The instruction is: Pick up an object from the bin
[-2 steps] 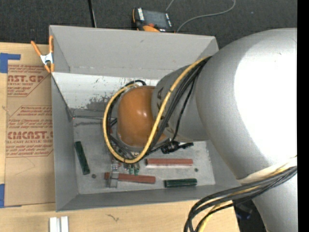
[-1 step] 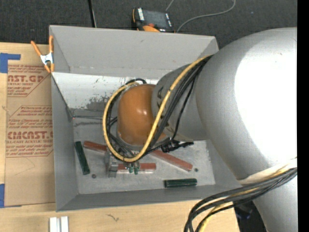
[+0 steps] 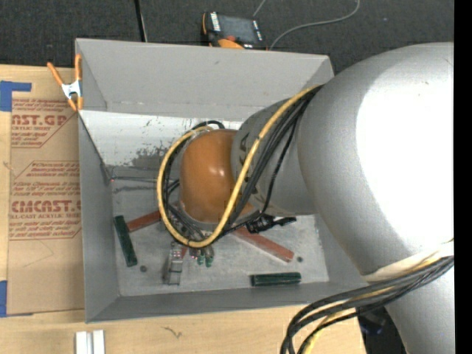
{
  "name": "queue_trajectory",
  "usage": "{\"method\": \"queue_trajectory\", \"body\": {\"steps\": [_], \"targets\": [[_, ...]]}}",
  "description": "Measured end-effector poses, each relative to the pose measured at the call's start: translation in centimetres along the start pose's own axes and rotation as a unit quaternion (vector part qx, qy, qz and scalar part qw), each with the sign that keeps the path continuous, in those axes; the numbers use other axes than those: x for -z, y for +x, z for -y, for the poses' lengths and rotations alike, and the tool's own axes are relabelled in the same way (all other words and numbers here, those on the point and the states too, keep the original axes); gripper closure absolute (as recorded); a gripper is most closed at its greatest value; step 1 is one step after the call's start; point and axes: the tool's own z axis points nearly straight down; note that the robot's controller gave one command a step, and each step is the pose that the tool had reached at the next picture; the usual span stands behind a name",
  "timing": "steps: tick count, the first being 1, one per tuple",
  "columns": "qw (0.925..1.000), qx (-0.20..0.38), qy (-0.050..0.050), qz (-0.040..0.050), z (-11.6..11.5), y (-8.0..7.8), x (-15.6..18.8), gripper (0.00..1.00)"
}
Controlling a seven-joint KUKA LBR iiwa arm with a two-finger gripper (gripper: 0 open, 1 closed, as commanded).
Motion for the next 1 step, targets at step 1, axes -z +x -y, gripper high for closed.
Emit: {"method": "queue_trajectory", "body": {"steps": [1], "targets": [[1.0000, -0.009, 0.002, -0.0015, 4.92, 0.70, -0.03, 0.00]]}}
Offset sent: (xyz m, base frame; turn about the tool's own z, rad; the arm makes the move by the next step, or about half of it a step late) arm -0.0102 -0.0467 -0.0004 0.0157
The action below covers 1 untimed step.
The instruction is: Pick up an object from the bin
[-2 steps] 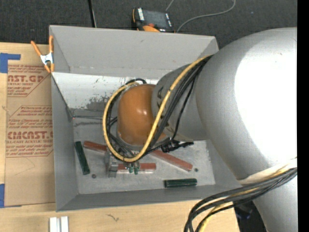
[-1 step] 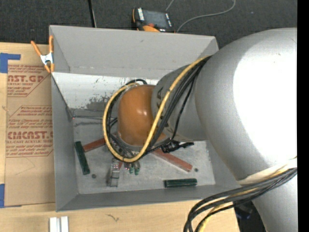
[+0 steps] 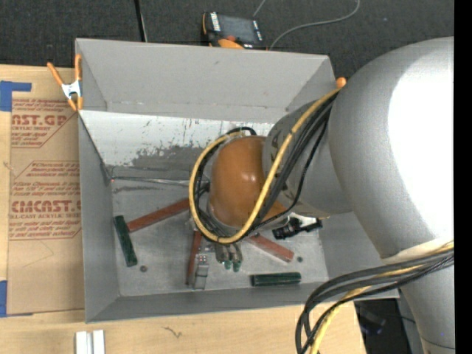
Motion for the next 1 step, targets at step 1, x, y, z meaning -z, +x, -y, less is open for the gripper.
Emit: {"method": "queue_trajectory", "body": {"steps": [1], "targets": [[0.9999, -0.015, 0.000, -0.0001, 3.63, 0.01, -0.01, 0.00]]}}
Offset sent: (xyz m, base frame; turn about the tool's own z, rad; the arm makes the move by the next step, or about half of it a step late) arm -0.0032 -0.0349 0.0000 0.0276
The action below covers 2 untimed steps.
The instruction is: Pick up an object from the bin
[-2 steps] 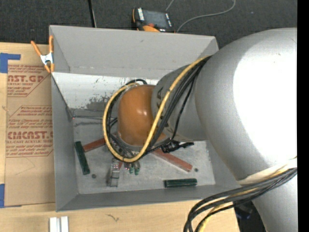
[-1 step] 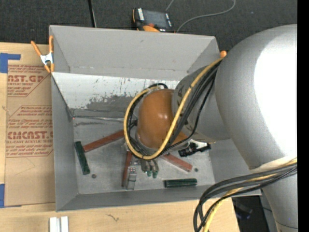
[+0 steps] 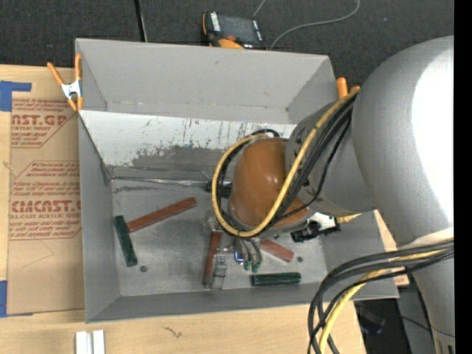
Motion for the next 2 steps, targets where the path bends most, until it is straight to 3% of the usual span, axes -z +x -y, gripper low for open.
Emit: {"method": "queue_trajectory", "body": {"steps": [1, 2], "targets": [[1.0000, 0.002, -0.002, -0.0003, -0.39, 0.03, 0.16, 1.00], [1.0000, 0.001, -0.001, 0.0012, -0.21, -0.03, 0.03, 0.00]]}}
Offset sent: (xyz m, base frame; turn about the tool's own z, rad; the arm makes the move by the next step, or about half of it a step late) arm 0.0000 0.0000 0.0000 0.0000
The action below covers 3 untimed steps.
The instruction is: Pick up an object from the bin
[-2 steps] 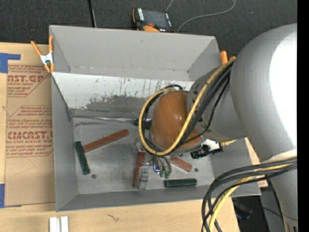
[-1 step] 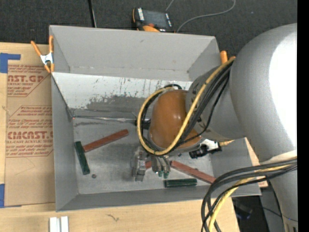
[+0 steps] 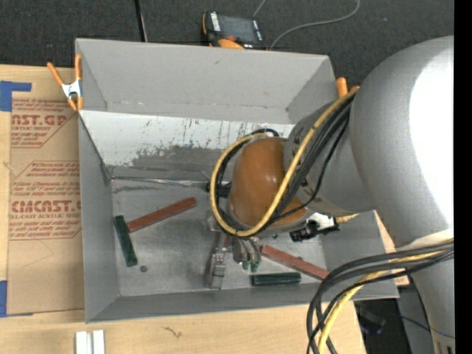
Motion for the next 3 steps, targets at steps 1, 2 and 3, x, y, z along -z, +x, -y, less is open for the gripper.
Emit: {"method": "queue_trajectory", "body": {"steps": [1, 2, 3], "targets": [[0.9890, 0.148, 0.002, -0.0008, 7.2, -1.1, 0.0, 0.00], [0.9861, 0.166, 0.002, 0.0045, 10.3, -4.5, 8.3, 0.00], [0.9901, 0.140, 0.000, 0.0024, 11.0, -2.2, -0.2, 0.00]]}}
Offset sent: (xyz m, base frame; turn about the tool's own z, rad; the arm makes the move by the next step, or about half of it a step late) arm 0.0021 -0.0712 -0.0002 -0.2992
